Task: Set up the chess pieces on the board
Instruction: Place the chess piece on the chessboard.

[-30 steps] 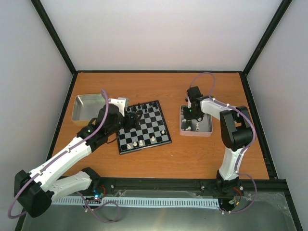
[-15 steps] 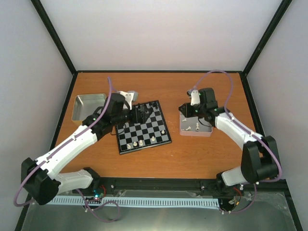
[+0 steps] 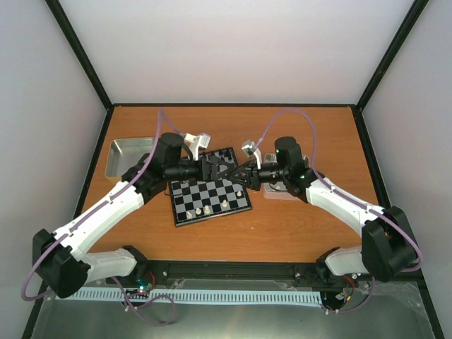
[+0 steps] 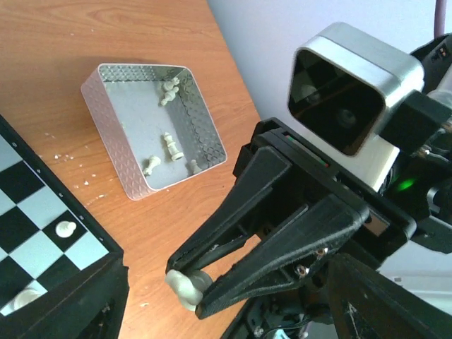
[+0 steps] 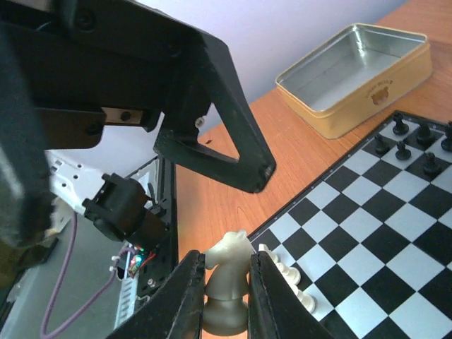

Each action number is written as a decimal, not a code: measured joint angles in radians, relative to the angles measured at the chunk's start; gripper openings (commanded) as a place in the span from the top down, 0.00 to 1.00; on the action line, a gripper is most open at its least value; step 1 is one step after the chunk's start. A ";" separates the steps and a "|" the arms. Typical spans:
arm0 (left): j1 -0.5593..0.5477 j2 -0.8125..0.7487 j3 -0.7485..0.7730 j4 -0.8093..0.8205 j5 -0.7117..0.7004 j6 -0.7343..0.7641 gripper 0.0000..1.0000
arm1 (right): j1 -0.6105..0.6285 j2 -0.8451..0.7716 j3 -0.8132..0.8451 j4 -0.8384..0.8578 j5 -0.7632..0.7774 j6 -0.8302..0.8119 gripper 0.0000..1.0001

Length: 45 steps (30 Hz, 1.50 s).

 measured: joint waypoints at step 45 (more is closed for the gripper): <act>0.033 -0.016 -0.121 0.159 0.036 -0.356 0.99 | 0.038 -0.002 0.000 0.106 0.023 -0.152 0.87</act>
